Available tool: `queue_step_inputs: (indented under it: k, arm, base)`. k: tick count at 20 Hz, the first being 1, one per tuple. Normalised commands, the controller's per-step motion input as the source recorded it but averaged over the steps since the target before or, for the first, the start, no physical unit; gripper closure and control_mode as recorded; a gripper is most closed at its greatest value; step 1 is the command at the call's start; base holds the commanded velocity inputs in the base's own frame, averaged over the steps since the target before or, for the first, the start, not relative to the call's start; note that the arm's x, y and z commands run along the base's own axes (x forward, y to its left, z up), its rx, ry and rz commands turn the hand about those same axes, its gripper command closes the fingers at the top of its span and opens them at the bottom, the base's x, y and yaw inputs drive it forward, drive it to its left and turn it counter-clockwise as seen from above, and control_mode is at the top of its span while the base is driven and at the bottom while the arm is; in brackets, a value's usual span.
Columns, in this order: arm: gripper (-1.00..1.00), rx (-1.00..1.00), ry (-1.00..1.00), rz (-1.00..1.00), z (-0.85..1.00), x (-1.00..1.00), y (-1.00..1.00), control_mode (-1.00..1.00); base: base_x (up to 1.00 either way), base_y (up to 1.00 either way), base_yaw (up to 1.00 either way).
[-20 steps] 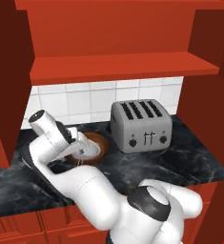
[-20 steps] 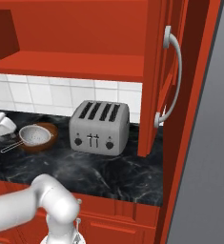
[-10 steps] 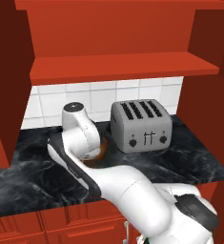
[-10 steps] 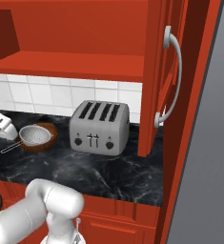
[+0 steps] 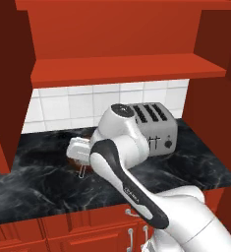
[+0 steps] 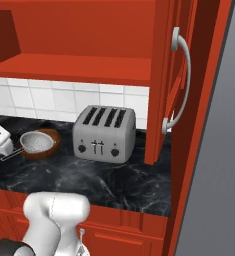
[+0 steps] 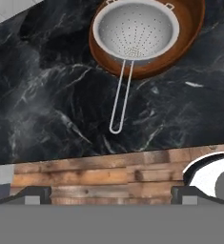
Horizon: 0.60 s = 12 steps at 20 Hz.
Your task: Open the cabinet and setup a tea strainer by placing it in the bowl upright.
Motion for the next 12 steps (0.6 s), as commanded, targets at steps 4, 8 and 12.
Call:
queue_step_inputs:
  k: [4, 8, 12]
  arm:
    - [-1.00, 0.00, 0.08, 0.01, 0.51, 0.00, -0.74, -1.00]
    - [-1.00, -0.06, -0.02, 0.03, 0.46, -0.24, -0.60, -1.00]
    - [-1.00, -0.11, -0.01, -0.01, 0.15, -0.51, -0.93, -1.00]
  base:
    - [0.00, 0.00, 0.00]
    - [0.00, 0.00, 0.00]
    - [0.00, 0.00, 0.00]
